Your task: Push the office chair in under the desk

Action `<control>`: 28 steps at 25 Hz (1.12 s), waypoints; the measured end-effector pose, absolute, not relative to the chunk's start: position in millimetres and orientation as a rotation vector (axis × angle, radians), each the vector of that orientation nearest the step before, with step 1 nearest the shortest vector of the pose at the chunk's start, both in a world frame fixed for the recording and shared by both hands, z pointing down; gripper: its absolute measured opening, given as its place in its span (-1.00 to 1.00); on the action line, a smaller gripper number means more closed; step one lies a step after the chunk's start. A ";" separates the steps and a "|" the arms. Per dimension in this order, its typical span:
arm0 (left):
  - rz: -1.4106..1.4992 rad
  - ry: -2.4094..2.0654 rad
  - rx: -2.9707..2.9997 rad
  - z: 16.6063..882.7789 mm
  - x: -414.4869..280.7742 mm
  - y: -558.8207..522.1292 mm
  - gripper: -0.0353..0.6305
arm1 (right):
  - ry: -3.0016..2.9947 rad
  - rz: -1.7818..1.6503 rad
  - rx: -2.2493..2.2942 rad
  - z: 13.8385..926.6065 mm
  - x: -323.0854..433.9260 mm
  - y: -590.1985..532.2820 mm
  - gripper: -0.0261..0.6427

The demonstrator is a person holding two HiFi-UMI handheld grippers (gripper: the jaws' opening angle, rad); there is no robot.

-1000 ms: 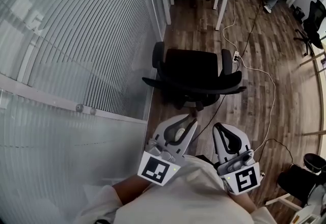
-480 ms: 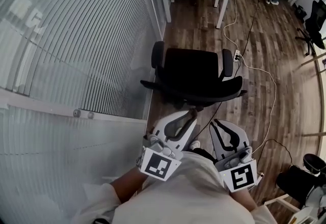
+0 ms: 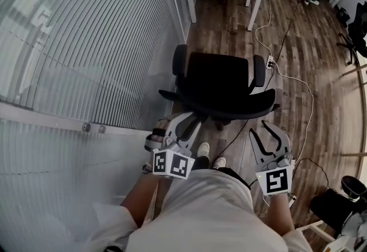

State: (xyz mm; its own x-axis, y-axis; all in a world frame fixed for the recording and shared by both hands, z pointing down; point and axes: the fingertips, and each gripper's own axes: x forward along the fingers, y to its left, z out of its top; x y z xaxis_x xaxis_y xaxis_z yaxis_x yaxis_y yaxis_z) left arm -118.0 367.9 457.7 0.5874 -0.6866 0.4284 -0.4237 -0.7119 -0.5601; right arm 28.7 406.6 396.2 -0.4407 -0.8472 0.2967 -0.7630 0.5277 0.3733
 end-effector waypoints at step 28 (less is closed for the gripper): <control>-1.607 0.620 -2.154 591.5 -189.3 271.4 -0.24 | -1.798 -0.186 0.857 590.5 130.1 324.6 -0.17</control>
